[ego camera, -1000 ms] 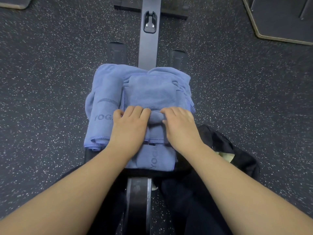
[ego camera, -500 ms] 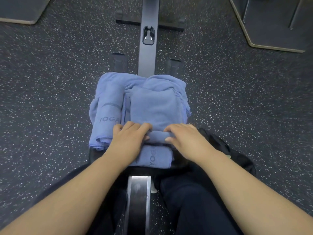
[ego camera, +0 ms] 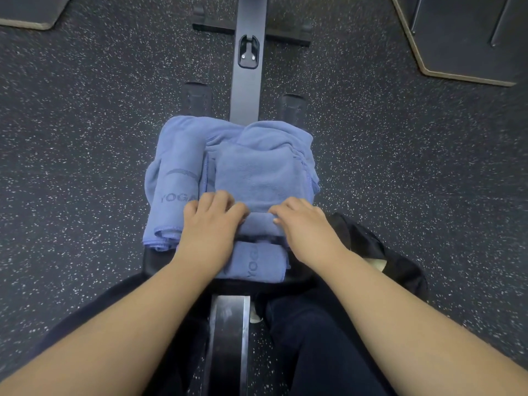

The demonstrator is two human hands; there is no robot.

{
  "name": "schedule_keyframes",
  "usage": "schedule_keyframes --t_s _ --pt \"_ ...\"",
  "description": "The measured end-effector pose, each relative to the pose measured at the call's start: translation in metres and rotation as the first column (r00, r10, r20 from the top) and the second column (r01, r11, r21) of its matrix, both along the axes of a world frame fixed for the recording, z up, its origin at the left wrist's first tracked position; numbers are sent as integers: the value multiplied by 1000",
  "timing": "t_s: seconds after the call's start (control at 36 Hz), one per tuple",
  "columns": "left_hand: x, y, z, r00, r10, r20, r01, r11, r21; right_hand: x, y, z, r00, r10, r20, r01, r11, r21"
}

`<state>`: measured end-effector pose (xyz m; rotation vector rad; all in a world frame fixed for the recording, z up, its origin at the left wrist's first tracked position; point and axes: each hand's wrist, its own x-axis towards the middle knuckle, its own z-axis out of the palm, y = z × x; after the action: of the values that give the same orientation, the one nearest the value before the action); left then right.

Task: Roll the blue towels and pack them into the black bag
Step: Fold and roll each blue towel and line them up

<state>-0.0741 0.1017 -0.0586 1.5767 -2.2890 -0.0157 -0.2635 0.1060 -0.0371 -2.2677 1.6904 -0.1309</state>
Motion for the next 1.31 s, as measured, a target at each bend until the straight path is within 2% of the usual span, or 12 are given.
schedule_keyframes --t_s 0.22,0.31,0.36,0.44,0.5,0.67,0.78,1.0,1.31 --pt "0 0 6 1000 -27 17 25 997 71 12 -1 -6 992 -127 -24 125 989 -75" --pt "1 1 5 998 -52 37 47 993 109 15 -1 -5 985 -170 7 165 943 -290" --pt "1 2 6 997 -62 50 55 991 124 17 0 -5 991 -127 34 131 929 -347" --pt "0 2 5 998 -27 64 20 994 110 22 3 -5 993 -53 108 84 947 -311" --pt "-1 1 3 999 5 46 -9 997 79 23 3 -7 990 -59 131 95 950 -296" --pt "-3 -2 -2 999 36 -16 -36 999 25 24 5 -16 995 -102 -12 91 926 -366" --pt "-3 -4 -5 999 38 0 -38 999 -33 20 2 -19 997 -76 10 74 912 -405" --pt "-3 -11 -6 999 47 -5 -48 998 -37 15 -6 -15 993 -83 78 102 953 -285" --pt "-5 -11 1 999 53 5 -53 998 -18 12 -18 -14 997 -74 -21 68 974 -217"
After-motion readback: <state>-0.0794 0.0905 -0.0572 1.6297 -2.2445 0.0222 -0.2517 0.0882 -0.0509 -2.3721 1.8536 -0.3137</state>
